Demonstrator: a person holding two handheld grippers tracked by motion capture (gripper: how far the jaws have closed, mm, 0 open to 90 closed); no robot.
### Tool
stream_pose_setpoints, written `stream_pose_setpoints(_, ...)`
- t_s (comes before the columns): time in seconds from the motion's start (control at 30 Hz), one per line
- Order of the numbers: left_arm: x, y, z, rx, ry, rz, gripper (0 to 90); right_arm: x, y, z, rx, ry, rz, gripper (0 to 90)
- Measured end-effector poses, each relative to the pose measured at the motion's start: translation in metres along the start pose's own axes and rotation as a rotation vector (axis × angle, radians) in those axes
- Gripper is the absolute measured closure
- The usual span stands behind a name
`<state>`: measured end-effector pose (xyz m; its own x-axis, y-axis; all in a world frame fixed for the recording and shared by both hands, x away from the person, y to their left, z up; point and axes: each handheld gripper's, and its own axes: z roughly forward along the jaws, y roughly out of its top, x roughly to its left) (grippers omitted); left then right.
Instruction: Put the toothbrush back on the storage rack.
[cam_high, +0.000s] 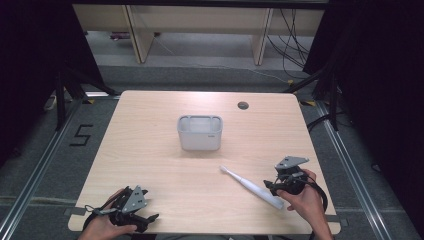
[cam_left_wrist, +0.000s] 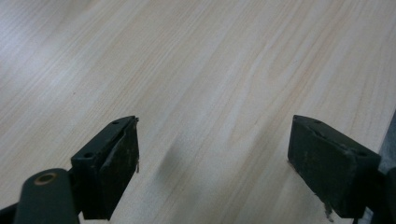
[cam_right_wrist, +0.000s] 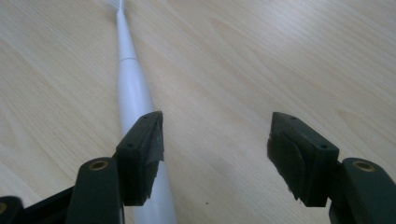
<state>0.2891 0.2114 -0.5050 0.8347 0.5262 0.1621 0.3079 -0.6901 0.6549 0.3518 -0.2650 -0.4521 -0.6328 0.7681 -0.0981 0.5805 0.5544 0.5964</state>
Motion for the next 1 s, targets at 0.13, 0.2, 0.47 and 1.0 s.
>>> stream_pose_setpoints(0.13,0.001,0.000,0.000,0.008,0.002,0.008,16.3,0.003,0.005,0.000,0.003,0.009,0.005,36.9)
stream_pose_setpoints(0.2,0.000,0.000,0.000,-0.002,0.000,0.010,16.3,0.005,0.007,0.000,0.008,0.015,0.024,37.1)
stream_pose_setpoints(0.47,0.000,0.000,0.000,0.001,0.000,0.013,16.2,0.013,0.014,0.003,0.035,0.044,0.025,38.3)
stream_pose_setpoints(1.0,0.001,0.000,0.000,0.002,0.003,0.015,16.3,0.024,0.030,0.009,0.061,0.091,-0.053,44.8)
